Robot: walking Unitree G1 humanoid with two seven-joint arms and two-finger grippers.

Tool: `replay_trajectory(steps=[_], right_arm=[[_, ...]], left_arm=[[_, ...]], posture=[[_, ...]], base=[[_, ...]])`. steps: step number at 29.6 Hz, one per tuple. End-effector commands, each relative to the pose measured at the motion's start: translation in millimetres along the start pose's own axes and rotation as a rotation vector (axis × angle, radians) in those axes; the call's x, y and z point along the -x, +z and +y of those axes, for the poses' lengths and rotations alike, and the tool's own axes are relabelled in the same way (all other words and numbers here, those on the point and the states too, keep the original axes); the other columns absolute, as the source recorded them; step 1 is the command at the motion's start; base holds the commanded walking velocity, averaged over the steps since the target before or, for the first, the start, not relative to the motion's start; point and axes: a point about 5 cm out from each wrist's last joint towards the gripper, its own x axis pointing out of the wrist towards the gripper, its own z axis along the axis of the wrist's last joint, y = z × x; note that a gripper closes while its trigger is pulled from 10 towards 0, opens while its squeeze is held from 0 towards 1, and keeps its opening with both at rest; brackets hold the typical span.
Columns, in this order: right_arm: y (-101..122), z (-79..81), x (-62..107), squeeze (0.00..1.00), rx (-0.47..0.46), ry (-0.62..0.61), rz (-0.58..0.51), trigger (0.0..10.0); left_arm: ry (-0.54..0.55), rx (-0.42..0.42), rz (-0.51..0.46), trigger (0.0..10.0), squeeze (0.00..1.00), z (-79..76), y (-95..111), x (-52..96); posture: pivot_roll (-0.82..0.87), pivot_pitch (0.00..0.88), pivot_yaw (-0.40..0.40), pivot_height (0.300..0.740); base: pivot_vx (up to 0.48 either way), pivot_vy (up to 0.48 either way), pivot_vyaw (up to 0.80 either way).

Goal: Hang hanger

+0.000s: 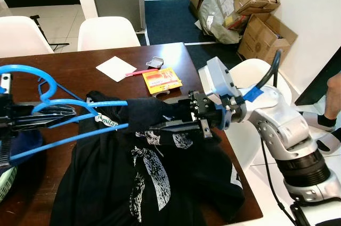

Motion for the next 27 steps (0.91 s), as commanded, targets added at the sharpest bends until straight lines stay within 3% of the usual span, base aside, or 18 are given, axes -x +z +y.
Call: replay_trajectory(steps=[1, 6, 8, 12, 19, 20, 21, 27], right_arm=[[-11.3, 1.7, -1.5, 0.0, -0.02, 0.003, 0.026, 10.0], [-21.4, -0.9, 2.8, 0.0, -0.04, -0.033, 0.06, 10.0], [-37.7, -4.6, 9.3, 0.0, -0.063, -0.105, 0.152, 10.0], [-51.4, -6.6, 12.2, 0.0, -0.072, -0.155, 0.235, 10.0], [-58.7, -5.8, 16.4, 0.0, -0.118, -0.187, 0.206, 10.0], [-58.2, -6.0, 15.4, 0.0, -0.122, -0.192, 0.186, 8.7], [-56.9, -7.1, 12.9, 0.0, -0.129, -0.207, 0.148, 0.0], [-49.2, -12.1, 8.2, 0.0, -0.137, -0.232, 0.039, 0.0]], left_arm=[[0.031, -0.028, 0.015, 0.0, 0.0, 3.0, 7.6, 9.1], [0.038, -0.032, 0.023, 0.0, 0.0, 2.9, 7.9, 11.5], [0.045, -0.038, 0.028, 0.0, 0.0, 2.5, 9.4, 14.1], [0.048, -0.043, 0.031, 0.0, 0.0, 2.6, 11.0, 15.7], [0.054, -0.055, 0.033, 0.0, 0.0, 2.9, 15.9, 19.0], [0.055, -0.057, 0.032, 0.0, 0.0, 2.8, 16.7, 19.1], [0.056, -0.058, 0.028, 0.0, 0.0, 2.4, 17.1, 18.7], [0.066, -0.058, 0.022, 0.0, 0.0, 2.8, 16.1, 17.9]], posture=[[0.1, 0.118, -0.008, 0.74], [0.1, 0.109, -0.012, 0.74], [0.1, 0.099, -0.014, 0.74], [0.1, 0.098, -0.013, 0.74], [0.11, 0.107, -0.015, 0.74], [0.11, 0.107, -0.015, 0.74], [0.11, 0.103, -0.016, 0.74], [0.11, 0.097, -0.015, 0.74]], base=[[0.0, 0.0, 0.0], [0.0, 0.0, 0.0], [0.0, 0.0, 0.0], [0.0, 0.0, 0.0], [0.0, 0.0, 0.0], [0.0, 0.0, 0.0], [0.0, 0.0, 0.0], [0.0, 0.0, 0.0]])
